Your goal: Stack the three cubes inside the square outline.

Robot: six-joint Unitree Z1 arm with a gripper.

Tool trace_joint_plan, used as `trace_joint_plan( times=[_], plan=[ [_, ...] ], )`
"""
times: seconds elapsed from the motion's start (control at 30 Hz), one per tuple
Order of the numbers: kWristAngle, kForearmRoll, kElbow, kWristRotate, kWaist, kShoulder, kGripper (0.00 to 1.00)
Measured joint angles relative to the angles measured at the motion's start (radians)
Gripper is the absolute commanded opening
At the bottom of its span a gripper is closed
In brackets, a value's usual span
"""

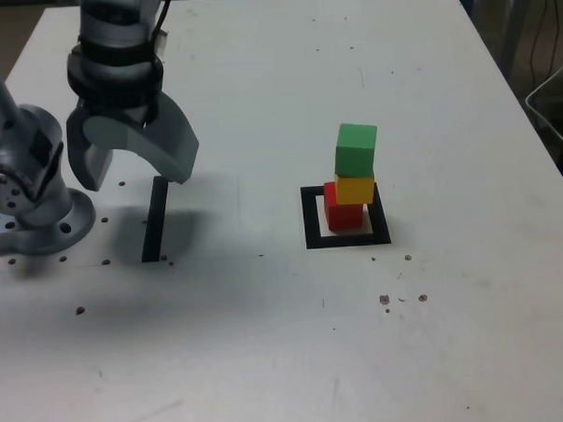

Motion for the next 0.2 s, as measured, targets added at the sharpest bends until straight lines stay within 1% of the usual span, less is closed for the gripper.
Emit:
trace_joint_plan(
  times=[0.1, 0.13, 0.2],
  plan=[
    [-0.009, -0.011, 0.0, 0.0, 0.0, -0.005, 0.99],
    [-0.005, -0.021, 0.0, 0.0, 0.0, -0.007, 0.99],
    [0.014, -0.042, -0.002, 0.0, 0.0, -0.011, 0.99]
  ],
)
